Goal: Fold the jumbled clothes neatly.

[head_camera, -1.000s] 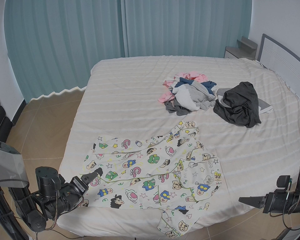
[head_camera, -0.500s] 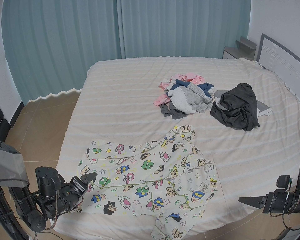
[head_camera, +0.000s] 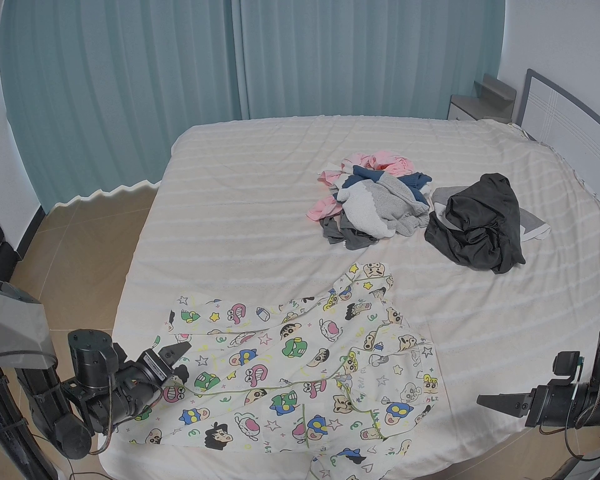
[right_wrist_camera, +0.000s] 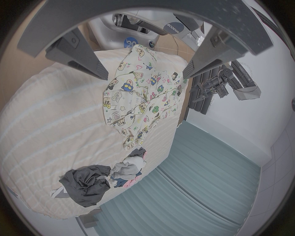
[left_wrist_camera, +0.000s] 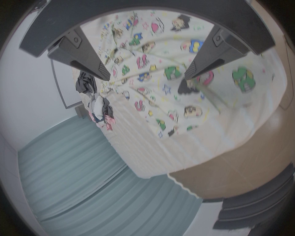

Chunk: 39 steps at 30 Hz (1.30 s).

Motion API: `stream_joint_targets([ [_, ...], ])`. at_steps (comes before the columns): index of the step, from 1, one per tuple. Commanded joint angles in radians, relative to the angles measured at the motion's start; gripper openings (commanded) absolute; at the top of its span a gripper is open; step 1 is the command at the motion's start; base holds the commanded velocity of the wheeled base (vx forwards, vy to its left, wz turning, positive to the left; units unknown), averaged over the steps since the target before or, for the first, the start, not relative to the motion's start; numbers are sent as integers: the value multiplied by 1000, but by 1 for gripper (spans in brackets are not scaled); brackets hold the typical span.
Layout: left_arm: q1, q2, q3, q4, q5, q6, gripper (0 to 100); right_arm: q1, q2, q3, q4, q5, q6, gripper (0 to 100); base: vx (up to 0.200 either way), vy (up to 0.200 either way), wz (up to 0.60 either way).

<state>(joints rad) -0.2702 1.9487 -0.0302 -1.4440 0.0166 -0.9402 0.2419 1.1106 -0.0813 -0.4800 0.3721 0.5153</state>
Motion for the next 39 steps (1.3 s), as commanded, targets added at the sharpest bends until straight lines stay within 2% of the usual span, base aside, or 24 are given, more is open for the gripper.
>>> stream_joint_targets([
  [1,111,22,-105,5,-10,120,100,4,1,0,0,1,0,100,0,0,0],
  [7,209,168,-347,57,-12,385,100,23,1,0,0,-1,0,100,0,0,0],
  [10,220,233,-502,192,-50,495,100,30,0,0,0,-1,0,100,0,0,0],
  [11,220,234,-510,200,-55,498,100,30,0,0,0,-1,0,100,0,0,0],
  [12,220,242,-588,307,-89,503,100,30,0,2,1,-1,-1,100,0,0,0],
  [13,220,242,-613,340,-96,503,100,30,0,2,1,-1,-1,100,0,0,0],
  [14,220,242,-712,471,-119,500,100,30,0,2,0,-1,-1,100,0,0,0],
  [16,220,246,-832,636,-138,478,100,30,0,2,1,-1,-1,100,0,0,0],
  [19,220,277,-947,757,-156,446,100,30,0,2,1,-1,-1,100,0,0,0],
  [23,226,312,-994,755,-156,454,100,31,0,2,1,-1,-1,100,0,0,0],
  [30,241,394,-1025,757,-153,563,100,57,0,3,1,-1,-1,100,0,0,0],
  [39,252,441,-1082,760,-149,563,100,57,0,6,0,-1,-1,100,0,0,0],
])
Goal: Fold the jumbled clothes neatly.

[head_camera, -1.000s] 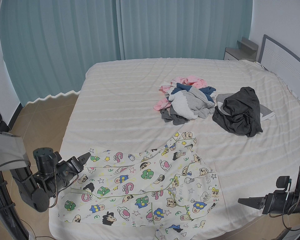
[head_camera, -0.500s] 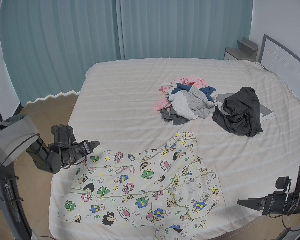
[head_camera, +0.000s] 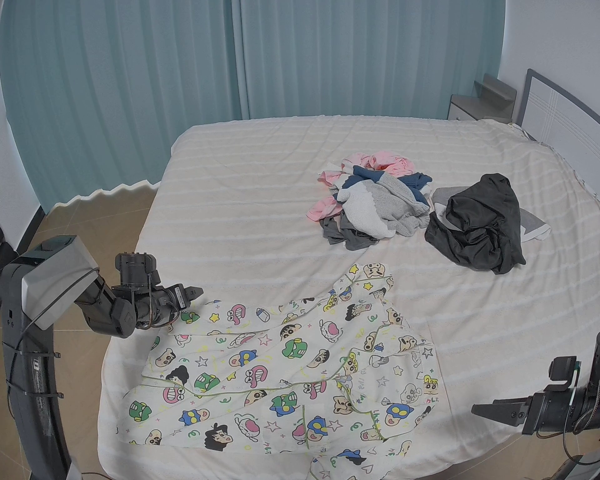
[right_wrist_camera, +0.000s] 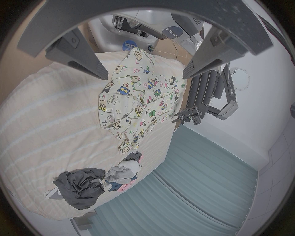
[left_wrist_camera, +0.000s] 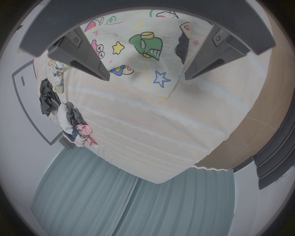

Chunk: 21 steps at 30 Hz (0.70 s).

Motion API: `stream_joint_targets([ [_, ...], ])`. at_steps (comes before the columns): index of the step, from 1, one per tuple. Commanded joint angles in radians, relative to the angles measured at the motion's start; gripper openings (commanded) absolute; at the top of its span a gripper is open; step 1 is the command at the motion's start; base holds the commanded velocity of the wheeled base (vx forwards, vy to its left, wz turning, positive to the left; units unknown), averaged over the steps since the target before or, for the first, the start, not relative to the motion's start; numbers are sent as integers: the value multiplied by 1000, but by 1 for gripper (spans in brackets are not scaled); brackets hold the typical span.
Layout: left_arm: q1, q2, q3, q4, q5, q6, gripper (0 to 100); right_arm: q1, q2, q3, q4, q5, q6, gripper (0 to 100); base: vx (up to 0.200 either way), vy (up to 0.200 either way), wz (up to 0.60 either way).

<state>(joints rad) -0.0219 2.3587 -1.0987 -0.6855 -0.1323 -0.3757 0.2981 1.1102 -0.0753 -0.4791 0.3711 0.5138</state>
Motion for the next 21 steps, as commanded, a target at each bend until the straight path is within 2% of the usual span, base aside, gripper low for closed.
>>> stream_joint_targets([
  [1,4,31,-15,1,0,-2,100,1,0,0,-1,0,0,100,0,0,0],
  [15,2,62,-15,0,-4,-5,100,1,0,2,-1,0,0,100,0,0,0],
  [16,2,62,-15,0,-4,-5,0,1,0,2,-1,0,0,100,0,0,0],
  [21,2,83,-30,-2,0,-6,0,1,0,2,-1,0,0,100,0,0,0],
])
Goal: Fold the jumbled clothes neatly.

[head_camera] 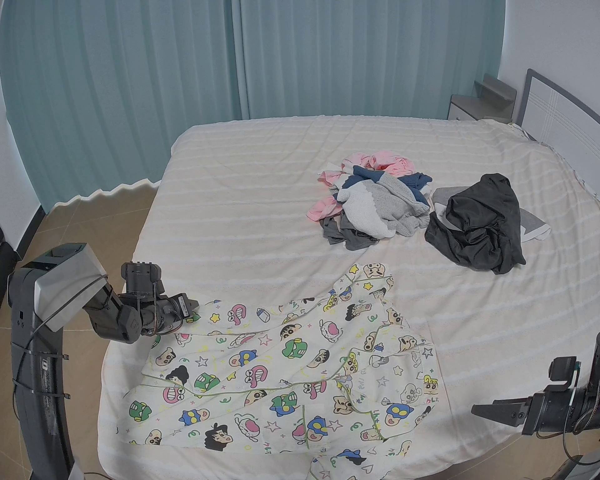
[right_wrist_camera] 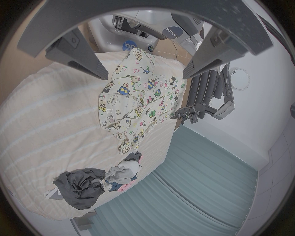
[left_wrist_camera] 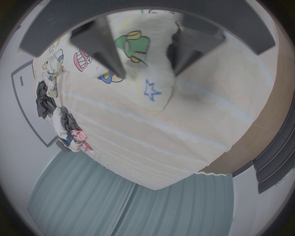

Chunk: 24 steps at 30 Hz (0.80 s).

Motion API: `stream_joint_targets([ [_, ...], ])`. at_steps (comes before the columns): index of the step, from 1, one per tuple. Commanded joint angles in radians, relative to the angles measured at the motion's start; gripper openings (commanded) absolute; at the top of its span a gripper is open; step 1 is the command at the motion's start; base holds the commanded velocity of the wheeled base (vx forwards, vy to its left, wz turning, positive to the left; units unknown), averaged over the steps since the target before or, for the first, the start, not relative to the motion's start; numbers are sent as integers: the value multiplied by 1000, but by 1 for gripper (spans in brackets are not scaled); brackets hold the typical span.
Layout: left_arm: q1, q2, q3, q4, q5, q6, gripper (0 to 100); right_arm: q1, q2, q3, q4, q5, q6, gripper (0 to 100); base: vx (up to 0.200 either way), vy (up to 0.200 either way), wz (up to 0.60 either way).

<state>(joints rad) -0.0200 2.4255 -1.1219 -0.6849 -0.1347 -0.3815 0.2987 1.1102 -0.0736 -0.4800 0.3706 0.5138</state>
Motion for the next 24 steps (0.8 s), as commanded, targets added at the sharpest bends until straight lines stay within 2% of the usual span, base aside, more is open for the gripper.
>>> stream_joint_targets([
  [1,2,17,-7,-4,4,0,0,0,0,0,0,1,0,100,0,0,0],
  [11,6,-8,-15,-30,10,-2,0,0,0,0,0,1,0,100,0,0,0],
  [24,22,-17,-81,-31,79,-4,0,0,-1,0,0,1,0,100,0,0,0],
])
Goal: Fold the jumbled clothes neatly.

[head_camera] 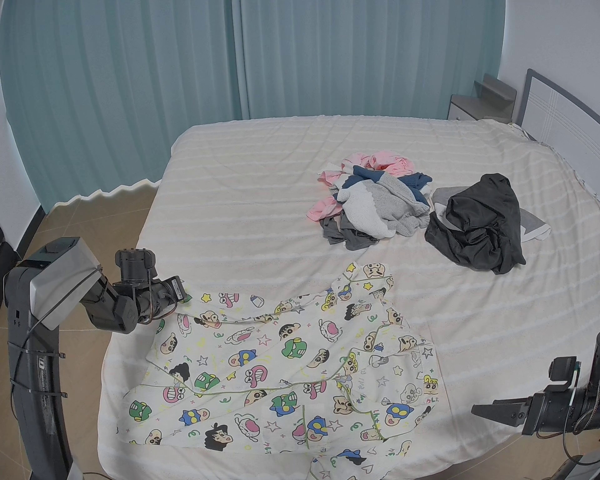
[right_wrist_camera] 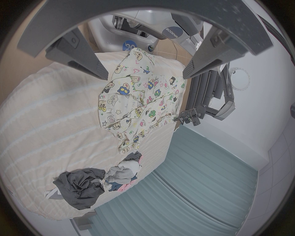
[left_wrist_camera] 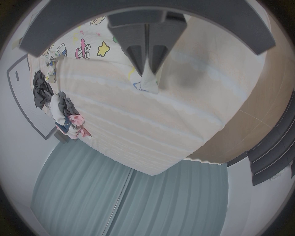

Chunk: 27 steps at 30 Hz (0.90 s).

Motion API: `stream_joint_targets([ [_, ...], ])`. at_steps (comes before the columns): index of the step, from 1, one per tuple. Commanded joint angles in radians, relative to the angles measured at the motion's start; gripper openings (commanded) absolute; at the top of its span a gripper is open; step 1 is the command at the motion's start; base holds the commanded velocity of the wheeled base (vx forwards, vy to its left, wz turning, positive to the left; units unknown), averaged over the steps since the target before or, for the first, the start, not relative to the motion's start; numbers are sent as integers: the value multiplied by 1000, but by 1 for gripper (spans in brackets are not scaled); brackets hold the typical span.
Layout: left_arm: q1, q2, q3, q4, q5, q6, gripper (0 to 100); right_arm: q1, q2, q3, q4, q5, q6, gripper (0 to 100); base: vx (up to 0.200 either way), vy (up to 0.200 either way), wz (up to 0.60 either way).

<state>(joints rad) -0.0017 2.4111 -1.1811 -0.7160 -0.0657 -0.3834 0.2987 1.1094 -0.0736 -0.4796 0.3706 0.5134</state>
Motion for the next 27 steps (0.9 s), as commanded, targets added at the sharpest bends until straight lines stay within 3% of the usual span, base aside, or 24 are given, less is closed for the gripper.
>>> stream_joint_targets([
  [1,5,0,-31,0,18,-3,0,0,0,0,-1,1,0,100,0,0,0],
  [9,19,25,-71,1,49,-17,0,0,-2,-2,-2,1,-1,100,0,0,0],
  [10,19,23,-72,1,50,-31,100,0,-2,-2,-2,1,0,100,0,0,0],
  [20,60,57,-181,9,109,-69,100,-9,-5,-60,-2,1,4,100,0,0,0],
  [23,77,42,-138,16,101,-124,100,-12,110,-183,-2,-1,0,100,0,0,0],
  [26,80,36,-130,18,98,-134,100,-10,133,-201,-2,-4,-3,100,0,0,0],
  [27,100,-38,-42,43,38,-213,100,-21,316,-357,-2,-18,0,100,0,0,0],
])
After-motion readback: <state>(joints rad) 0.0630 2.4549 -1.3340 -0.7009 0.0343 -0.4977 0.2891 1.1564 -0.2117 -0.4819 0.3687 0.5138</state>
